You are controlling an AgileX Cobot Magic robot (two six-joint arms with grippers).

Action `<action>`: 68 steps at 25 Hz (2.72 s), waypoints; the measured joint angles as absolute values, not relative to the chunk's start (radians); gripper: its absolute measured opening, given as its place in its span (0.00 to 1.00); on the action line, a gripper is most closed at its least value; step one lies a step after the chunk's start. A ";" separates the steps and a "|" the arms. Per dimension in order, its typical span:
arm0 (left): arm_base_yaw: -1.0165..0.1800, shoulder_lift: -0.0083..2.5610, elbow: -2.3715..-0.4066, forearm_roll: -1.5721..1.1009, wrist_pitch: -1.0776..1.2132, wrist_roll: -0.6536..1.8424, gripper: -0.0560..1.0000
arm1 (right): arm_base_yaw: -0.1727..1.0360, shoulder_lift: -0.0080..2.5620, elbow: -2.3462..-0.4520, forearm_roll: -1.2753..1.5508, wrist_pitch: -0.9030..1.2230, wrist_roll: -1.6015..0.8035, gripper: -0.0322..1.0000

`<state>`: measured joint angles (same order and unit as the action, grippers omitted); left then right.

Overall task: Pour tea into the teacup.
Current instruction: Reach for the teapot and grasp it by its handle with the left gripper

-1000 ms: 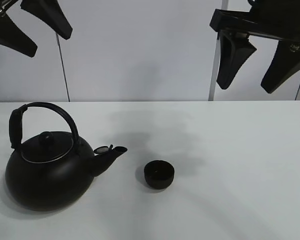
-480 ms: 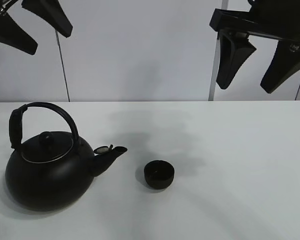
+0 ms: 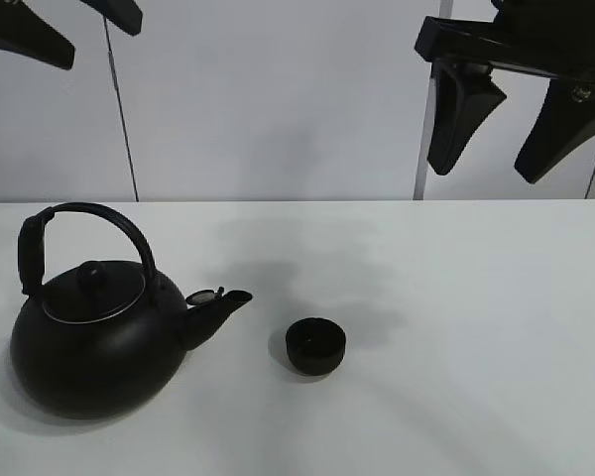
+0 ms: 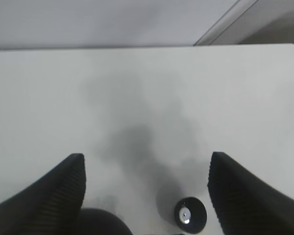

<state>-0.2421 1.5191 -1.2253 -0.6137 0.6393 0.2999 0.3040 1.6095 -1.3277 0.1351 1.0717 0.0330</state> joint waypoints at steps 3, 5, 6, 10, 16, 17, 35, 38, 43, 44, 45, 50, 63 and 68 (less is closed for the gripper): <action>-0.242 1.452 -1.158 -0.677 0.527 0.426 0.54 | 0.304 1.610 -1.328 0.135 1.064 0.033 0.53; -0.242 1.392 -1.093 -0.732 0.455 0.533 0.54 | 0.304 1.610 -1.328 0.135 1.057 0.033 0.53; -0.242 1.366 -1.065 -0.767 0.417 0.594 0.54 | 0.304 1.610 -1.328 0.135 1.056 0.033 0.53; -0.242 1.257 -0.954 -0.893 0.301 0.818 0.54 | 0.304 1.610 -1.328 0.135 1.055 0.033 0.53; -0.242 1.175 -0.867 -0.987 0.249 0.991 0.54 | 0.304 1.610 -1.328 0.135 1.052 0.033 0.53; -0.242 1.174 -0.864 -0.988 0.248 0.995 0.54 | 0.304 1.610 -1.328 0.135 1.052 0.033 0.53; -0.242 1.174 -0.860 -0.983 0.285 0.986 0.54 | 0.304 1.610 -1.328 0.136 0.837 0.032 0.53; -0.258 1.173 -0.857 -0.837 0.282 0.829 0.54 | 0.304 1.610 -1.328 0.136 0.765 0.032 0.53; -0.339 1.173 -0.822 -0.362 0.147 0.221 0.54 | 0.304 1.610 -1.327 0.139 0.658 0.032 0.53; -0.351 1.173 -0.800 -0.276 0.094 0.137 0.54 | 0.304 1.610 -1.327 0.139 0.639 0.032 0.53; -0.364 1.173 -0.780 -0.199 0.031 0.050 0.54 | 0.304 1.610 -1.327 0.139 0.625 0.032 0.53; -0.385 1.173 -0.637 0.038 -0.200 -0.177 0.54 | 0.304 1.610 -1.326 0.139 0.558 0.032 0.53; -0.385 1.173 -0.268 0.086 -0.610 -0.192 0.54 | 0.304 1.610 -1.326 0.142 0.537 0.032 0.53; -0.385 1.172 -0.154 0.086 -0.755 -0.100 0.54 | 0.304 1.610 -1.324 0.142 0.570 0.032 0.53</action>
